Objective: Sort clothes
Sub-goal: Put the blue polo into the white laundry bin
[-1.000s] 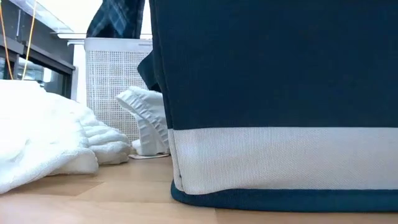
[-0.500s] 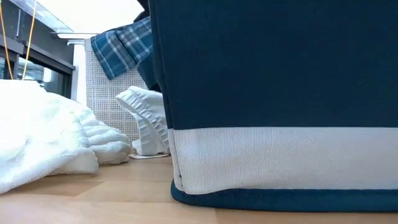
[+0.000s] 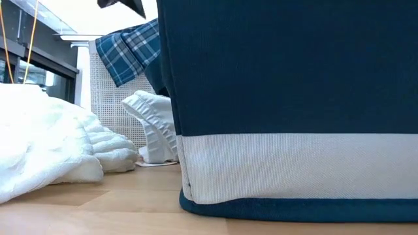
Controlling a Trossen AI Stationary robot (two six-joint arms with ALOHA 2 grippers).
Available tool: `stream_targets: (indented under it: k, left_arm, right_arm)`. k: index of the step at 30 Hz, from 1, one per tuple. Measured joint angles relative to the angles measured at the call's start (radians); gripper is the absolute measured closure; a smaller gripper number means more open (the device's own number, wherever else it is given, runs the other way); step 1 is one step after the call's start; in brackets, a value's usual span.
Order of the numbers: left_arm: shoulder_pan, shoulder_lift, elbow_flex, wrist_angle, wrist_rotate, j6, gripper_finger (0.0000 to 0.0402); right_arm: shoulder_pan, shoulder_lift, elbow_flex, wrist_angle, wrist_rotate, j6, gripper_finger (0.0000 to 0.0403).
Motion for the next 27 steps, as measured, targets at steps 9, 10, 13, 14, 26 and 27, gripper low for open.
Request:
stream_targets:
  k: [9,10,13,14,26,27]
  left_arm:
    - [-0.029,0.053,-0.033,-0.194,0.128,-0.089,0.0401]
    - [-0.018,0.069,-0.053,-0.191,0.146,-0.080,0.0401]
    - [0.034,0.127,-0.113,-0.136,0.199,-0.024,0.0401]
    - [0.053,0.152,-0.134,-0.096,0.216,0.008,0.0401]
    - [0.193,0.494,-0.166,0.763,0.247,0.199,0.0401]
    - [0.193,0.518,-0.166,0.781,0.246,0.191,0.0401]
  right_arm:
    - [-0.032,0.000,0.000,0.001,0.014,-0.005,0.0182]
    - [-0.034,0.000,0.000,0.001,0.014,-0.005,0.0182]
    - [-0.040,0.000,0.000,0.001,0.014,-0.004,0.0182]
    - [-0.040,0.000,0.000,0.001,0.014,-0.005,0.0182]
    - [-0.039,0.000,0.000,0.000,0.011,0.031,0.0182]
    - [-0.039,0.000,0.000,0.000,0.011,0.037,0.0182]
